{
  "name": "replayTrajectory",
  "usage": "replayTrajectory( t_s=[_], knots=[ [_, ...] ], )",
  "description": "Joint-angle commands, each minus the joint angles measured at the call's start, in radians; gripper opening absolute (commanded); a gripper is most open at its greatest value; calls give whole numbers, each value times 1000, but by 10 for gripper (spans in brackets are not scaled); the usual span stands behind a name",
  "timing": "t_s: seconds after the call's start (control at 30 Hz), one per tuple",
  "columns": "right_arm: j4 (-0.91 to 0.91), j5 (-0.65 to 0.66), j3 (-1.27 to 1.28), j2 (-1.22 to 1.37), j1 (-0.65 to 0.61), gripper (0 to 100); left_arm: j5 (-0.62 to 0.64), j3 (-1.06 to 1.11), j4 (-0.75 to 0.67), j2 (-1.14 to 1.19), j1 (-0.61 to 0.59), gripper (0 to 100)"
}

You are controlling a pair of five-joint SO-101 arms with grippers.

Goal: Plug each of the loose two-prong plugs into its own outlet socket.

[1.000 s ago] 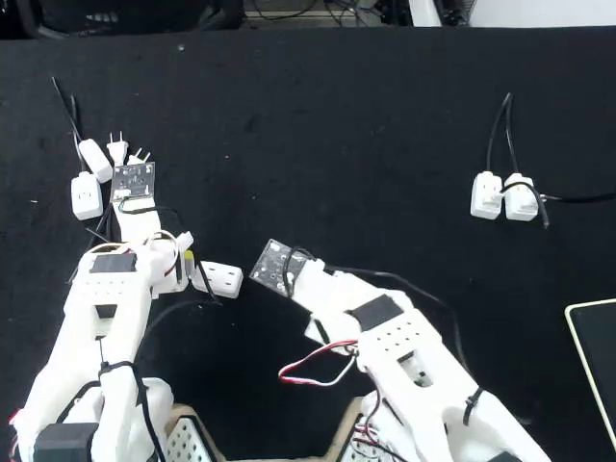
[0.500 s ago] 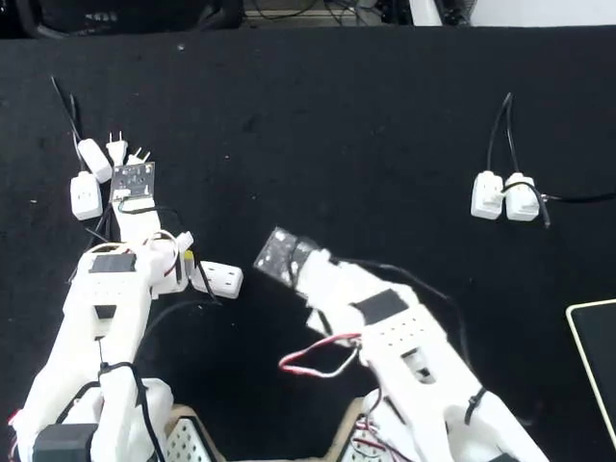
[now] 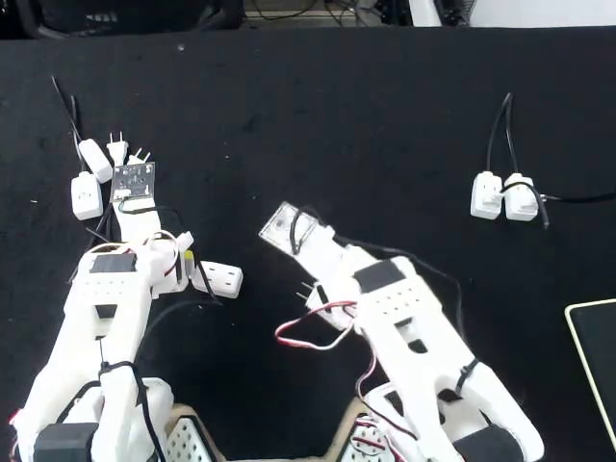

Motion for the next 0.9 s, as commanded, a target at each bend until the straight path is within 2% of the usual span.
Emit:
replayTrajectory(
  t_s=[0.0,0.13,0.3,0.5,0.6,0.73,0.87],
  knots=[
    [121,-25,-58,-68,-44,137,-2,-8,-11,-20,-7,195],
    [18,-25,48,-104,-109,137,-2,-10,-11,-20,-7,195],
    [-86,-25,96,-58,-81,137,-2,-8,-9,-20,-7,195],
    [-178,-23,59,122,-66,137,-2,-8,-9,-20,-7,195],
    [-173,-25,1,171,-11,127,-2,-7,-8,-20,-7,195],
    [-173,-17,-51,156,103,7,-2,-7,-9,-20,-7,195],
    [-184,28,-114,131,244,11,-2,-10,-9,-20,-7,195]
  ],
)
